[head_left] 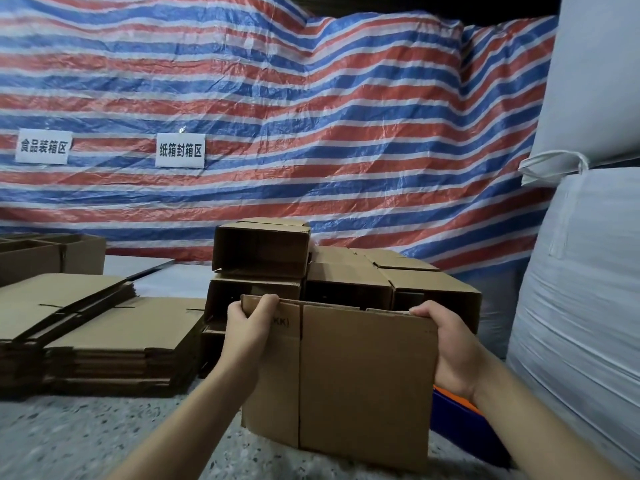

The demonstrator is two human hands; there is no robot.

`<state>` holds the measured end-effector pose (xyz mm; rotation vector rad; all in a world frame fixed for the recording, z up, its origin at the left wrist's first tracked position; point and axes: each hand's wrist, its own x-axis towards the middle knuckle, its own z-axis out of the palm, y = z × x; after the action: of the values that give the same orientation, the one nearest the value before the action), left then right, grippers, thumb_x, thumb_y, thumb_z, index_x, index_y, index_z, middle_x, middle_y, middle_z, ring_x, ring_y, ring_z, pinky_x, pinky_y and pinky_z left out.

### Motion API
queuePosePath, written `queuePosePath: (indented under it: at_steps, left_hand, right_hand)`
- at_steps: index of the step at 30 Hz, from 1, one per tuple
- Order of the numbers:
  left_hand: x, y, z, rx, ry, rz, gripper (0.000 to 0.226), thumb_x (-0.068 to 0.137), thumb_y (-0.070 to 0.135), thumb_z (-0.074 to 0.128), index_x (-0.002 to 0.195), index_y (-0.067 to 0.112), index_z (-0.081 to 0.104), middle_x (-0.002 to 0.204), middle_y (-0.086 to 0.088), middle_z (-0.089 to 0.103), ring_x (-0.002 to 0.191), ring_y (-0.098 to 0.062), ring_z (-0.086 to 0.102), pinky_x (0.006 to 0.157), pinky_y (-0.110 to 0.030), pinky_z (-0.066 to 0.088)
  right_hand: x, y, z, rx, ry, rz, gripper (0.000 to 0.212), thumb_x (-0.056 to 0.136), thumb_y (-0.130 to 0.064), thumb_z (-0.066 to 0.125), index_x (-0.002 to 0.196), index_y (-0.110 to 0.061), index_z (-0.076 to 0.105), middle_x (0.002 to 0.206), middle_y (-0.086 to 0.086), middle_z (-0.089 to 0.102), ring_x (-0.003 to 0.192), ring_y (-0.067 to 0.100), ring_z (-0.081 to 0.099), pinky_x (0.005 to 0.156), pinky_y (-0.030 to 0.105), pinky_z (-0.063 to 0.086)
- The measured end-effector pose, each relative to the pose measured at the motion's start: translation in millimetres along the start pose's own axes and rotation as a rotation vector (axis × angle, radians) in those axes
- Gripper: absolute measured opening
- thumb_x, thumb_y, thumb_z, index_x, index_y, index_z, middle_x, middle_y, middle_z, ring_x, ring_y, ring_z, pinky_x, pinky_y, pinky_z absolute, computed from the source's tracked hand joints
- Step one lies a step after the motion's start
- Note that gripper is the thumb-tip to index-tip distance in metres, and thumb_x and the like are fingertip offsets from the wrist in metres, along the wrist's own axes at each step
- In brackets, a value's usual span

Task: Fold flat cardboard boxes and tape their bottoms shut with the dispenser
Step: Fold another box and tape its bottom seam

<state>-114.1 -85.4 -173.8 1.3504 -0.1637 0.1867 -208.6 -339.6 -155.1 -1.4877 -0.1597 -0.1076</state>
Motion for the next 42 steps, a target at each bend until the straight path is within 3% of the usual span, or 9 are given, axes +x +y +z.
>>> queuePosePath:
  at_steps: [2,7,14,17,20,25,33,37,42]
  left_hand:
    - [6.9,4.9,-1.0,-0.003,-0.026,0.012,0.020,0.091,0.042,0.056,0.102,0.030,0.045,0.102,-0.010,0.060,0.099,-0.026,0.057,0.085,-0.046,0.049]
    - [9.3,18.0,0.5,-0.029,-0.195,-0.022,0.034,0.100,0.034,0.042,0.131,0.023,0.050,0.122,-0.014,0.059,0.114,-0.031,0.057,0.101,-0.050,0.044]
    - [-2.0,19.5,-4.2,-0.121,-0.359,-0.125,0.034,0.098,0.040,0.043,0.105,0.030,0.074,0.091,-0.008,0.076,0.079,-0.022,0.074,0.057,-0.030,0.057]
    - [-6.1,7.5,-4.9,-0.111,-0.394,-0.195,0.046,0.086,0.054,0.049,0.075,0.022,0.080,0.072,-0.011,0.073,0.062,-0.020,0.072,0.050,-0.024,0.053]
    - [-2.9,4.6,-4.1,-0.128,-0.396,-0.199,0.045,0.075,0.060,0.056,0.076,0.022,0.080,0.072,-0.010,0.073,0.062,-0.020,0.072,0.050,-0.024,0.053]
    - [-2.9,0.9,-1.0,-0.087,-0.334,-0.255,0.059,0.086,0.069,0.047,0.077,0.021,0.080,0.084,-0.013,0.076,0.072,-0.024,0.074,0.052,-0.026,0.055]
    - [-20.5,-6.3,1.3,0.023,-0.285,-0.139,0.048,0.102,0.053,0.037,0.100,0.022,0.073,0.089,-0.010,0.076,0.082,-0.024,0.073,0.076,-0.037,0.052]
    - [-19.0,3.0,-2.3,-0.056,-0.378,-0.163,0.040,0.100,0.040,0.050,0.076,0.020,0.077,0.072,-0.008,0.071,0.060,-0.020,0.068,0.054,-0.028,0.053]
    - [-17.8,6.4,-4.5,-0.075,-0.351,-0.260,0.026,0.099,0.030,0.056,0.103,0.006,0.066,0.066,-0.009,0.067,0.052,-0.018,0.063,0.047,-0.026,0.048]
  right_hand:
    - [-3.8,-3.3,6.0,-0.055,0.009,-0.042,0.049,0.096,-0.045,0.041,0.097,-0.011,0.076,0.096,0.013,0.070,0.088,0.022,0.068,0.080,0.041,0.054]
    - [-4.9,-1.5,33.2,-0.117,0.235,-0.129,0.054,0.103,-0.046,0.034,0.070,-0.018,0.066,0.073,0.005,0.066,0.068,0.015,0.065,0.066,0.035,0.052]
    - [6.1,15.5,57.0,-0.091,0.445,-0.160,0.052,0.107,-0.046,0.026,0.113,-0.016,0.069,0.101,0.019,0.073,0.098,0.032,0.071,0.089,0.051,0.058]
    - [3.1,30.0,51.4,0.046,0.459,-0.070,0.059,0.105,-0.054,0.026,0.114,-0.012,0.067,0.104,0.024,0.072,0.098,0.030,0.070,0.081,0.045,0.056]
    - [2.3,28.7,37.6,0.261,0.512,-0.019,0.056,0.104,-0.055,0.030,0.125,-0.017,0.065,0.113,0.016,0.074,0.111,0.032,0.066,0.087,0.045,0.052]
    - [7.5,36.4,28.2,0.156,0.452,0.087,0.039,0.105,-0.035,0.044,0.101,-0.013,0.077,0.081,0.013,0.076,0.067,0.024,0.074,0.068,0.039,0.052]
    - [4.5,48.4,32.0,0.126,0.434,0.063,0.043,0.105,-0.039,0.038,0.105,-0.005,0.064,0.065,0.011,0.070,0.052,0.022,0.068,0.046,0.030,0.054]
    - [9.3,49.1,36.6,0.191,0.453,0.113,0.054,0.100,-0.056,0.041,0.101,-0.011,0.070,0.074,0.016,0.073,0.058,0.028,0.071,0.051,0.033,0.057]
    - [10.5,52.6,44.5,0.219,0.427,0.061,0.056,0.097,-0.057,0.042,0.085,-0.017,0.079,0.073,0.014,0.074,0.059,0.027,0.072,0.049,0.032,0.056]
